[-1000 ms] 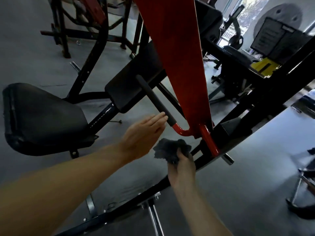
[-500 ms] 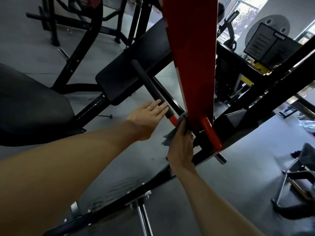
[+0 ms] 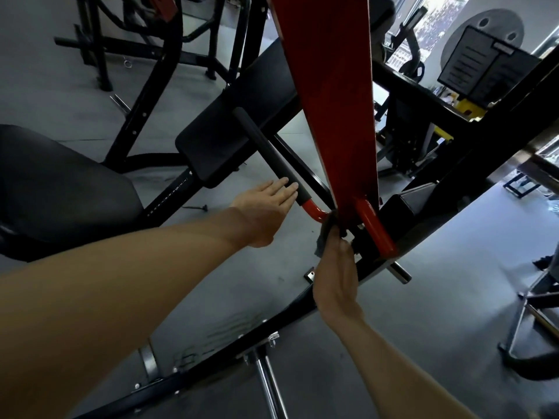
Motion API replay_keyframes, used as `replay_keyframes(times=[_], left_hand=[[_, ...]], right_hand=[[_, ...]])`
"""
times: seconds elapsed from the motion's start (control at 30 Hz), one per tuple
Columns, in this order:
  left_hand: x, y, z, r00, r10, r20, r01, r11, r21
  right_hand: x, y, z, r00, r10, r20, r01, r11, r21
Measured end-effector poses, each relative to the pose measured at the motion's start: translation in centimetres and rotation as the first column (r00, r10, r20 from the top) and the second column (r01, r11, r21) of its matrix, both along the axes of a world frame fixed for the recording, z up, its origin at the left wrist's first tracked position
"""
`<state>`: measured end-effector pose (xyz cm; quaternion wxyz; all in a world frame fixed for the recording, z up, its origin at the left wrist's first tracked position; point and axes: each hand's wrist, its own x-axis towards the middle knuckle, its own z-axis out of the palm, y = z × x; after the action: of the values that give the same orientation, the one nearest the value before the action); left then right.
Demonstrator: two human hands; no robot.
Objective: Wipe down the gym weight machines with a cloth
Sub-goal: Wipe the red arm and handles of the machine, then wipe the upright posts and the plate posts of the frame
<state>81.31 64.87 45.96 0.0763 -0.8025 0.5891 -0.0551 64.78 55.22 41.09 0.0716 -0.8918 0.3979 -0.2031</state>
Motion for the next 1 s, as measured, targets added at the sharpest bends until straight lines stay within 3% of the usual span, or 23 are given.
replay_keyframes(times=[0.07, 0.17, 0.23, 0.37, 0.53, 0.67, 0.77, 1.0], left_hand=[[-0.6, 1.0, 0.3, 1.0, -0.016, 0.006, 0.016, 1.0, -0.001], [-1.8, 2.4, 1.5, 0.998, -0.057, -0.027, 0.057, 0.998, 0.006], [-3.0, 3.6, 3.7, 0.988, -0.033, -0.151, 0.038, 0.999, 0.033], [-4.6, 5.8, 9.2, 0.853, 0.105, -0.512, -0.098, 0.994, 0.04], [-7.5, 9.4, 17.6, 0.685, 0.095, -0.723, -0.284, 0.948, -0.144], [-10.0, 11.9, 26.2, 0.581, 0.024, -0.813, -0.301, 0.935, -0.188], [-11.4, 12.2, 32.8, 0.602, -0.065, -0.796, -0.308, 0.901, -0.307], [-15.6, 11.4, 45.7, 0.556, -0.2, -0.807, -0.412, 0.776, -0.477]], right_hand=[[-1.0, 0.3, 0.7, 0.999, -0.015, 0.045, 0.011, 0.996, 0.085], [-1.3, 1.0, 1.7, 0.999, 0.002, -0.052, 0.003, 0.995, 0.099], [-0.9, 2.0, 3.4, 0.996, 0.073, -0.044, -0.062, 0.975, 0.214], [-1.0, 4.5, 9.6, 0.96, 0.279, -0.015, -0.245, 0.865, 0.438], [-3.9, 7.1, 20.8, 0.9, 0.382, 0.211, -0.432, 0.707, 0.56], [-7.3, 7.7, 31.5, 0.843, 0.477, 0.25, -0.528, 0.644, 0.554], [-10.0, 8.0, 39.5, 0.835, 0.471, 0.285, -0.546, 0.635, 0.547], [-12.4, 7.2, 51.6, 0.78, 0.493, 0.385, -0.623, 0.661, 0.417]])
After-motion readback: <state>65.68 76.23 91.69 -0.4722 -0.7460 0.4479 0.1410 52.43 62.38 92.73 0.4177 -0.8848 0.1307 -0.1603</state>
